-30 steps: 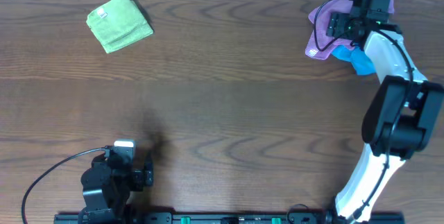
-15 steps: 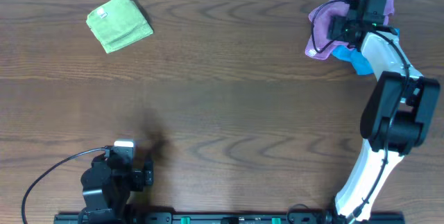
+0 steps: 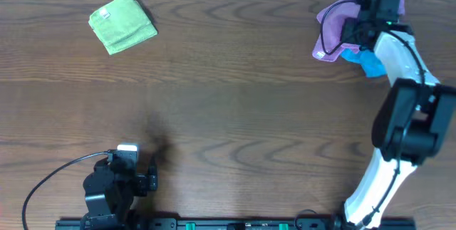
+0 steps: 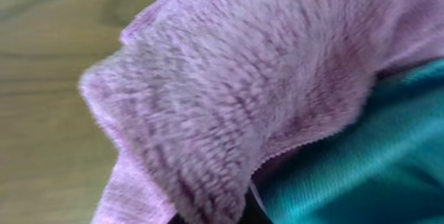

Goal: Fold the cloth
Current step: 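Lower the right gripper and grasp the purple cloth edge, then pull the purple cloth toward the table center with the right gripper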

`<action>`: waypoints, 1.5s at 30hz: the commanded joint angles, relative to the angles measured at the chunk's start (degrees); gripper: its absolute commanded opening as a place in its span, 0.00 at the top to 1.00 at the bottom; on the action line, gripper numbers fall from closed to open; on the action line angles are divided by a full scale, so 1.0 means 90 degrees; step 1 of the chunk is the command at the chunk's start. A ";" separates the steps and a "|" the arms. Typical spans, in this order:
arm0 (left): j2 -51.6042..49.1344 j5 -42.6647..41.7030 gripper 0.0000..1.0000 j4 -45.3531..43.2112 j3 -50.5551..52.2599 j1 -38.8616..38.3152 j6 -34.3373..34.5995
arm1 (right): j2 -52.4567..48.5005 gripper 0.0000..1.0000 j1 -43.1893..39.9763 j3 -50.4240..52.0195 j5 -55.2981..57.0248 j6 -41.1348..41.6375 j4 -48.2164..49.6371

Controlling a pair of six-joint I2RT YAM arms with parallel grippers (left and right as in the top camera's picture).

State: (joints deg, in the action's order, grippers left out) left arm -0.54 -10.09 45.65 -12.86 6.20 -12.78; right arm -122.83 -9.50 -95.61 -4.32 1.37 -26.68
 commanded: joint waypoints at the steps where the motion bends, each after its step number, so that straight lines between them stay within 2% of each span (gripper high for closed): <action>1: 0.0036 0.0068 0.05 0.0233 0.0240 -0.0029 -0.0107 | 0.0993 0.99 0.0109 -0.0104 -0.0049 -0.0143 -0.0352; 7: 0.0036 0.0068 0.05 0.0233 0.0240 -0.0029 -0.0104 | 0.2152 0.99 0.0580 -0.0104 -0.0049 -0.0265 -0.1469; 11: 0.0036 0.0068 0.05 0.0233 0.0240 -0.0029 -0.0104 | 0.2854 0.99 0.1226 -0.0104 -0.0049 -0.0260 -0.2353; 16: 0.0036 0.0068 0.05 0.0233 0.0240 -0.0029 -0.0107 | 0.3536 0.99 0.2552 -0.0104 -0.0049 -0.0253 -0.3339; 22: 0.0036 0.0068 0.05 0.0236 0.0240 -0.0029 -0.0107 | 0.3781 0.99 0.3820 -0.0104 -0.0124 0.0121 -0.4061; 30: 0.0036 0.0068 0.05 0.0233 0.0240 -0.0029 -0.0107 | 0.3784 0.99 0.5391 -0.0104 -0.0430 0.0697 -0.4750; 37: 0.0036 0.0068 0.05 0.0236 0.0240 -0.0029 -0.0107 | 0.3798 0.99 0.6186 0.0347 -0.0403 0.1122 -0.5503; 41: 0.0036 0.0068 0.05 0.0233 0.0240 -0.0029 -0.0107 | 0.3971 0.98 0.6560 0.1192 -0.0396 0.1394 -0.5404; 45: 0.0036 0.0068 0.05 0.0236 0.0240 -0.0029 -0.0107 | 0.4129 0.99 0.6679 0.1732 -0.0068 0.1608 -0.4787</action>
State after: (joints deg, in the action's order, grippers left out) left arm -0.54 -10.09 45.65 -12.86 6.20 -12.78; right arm -87.88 50.15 -81.28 -7.46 13.19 -72.03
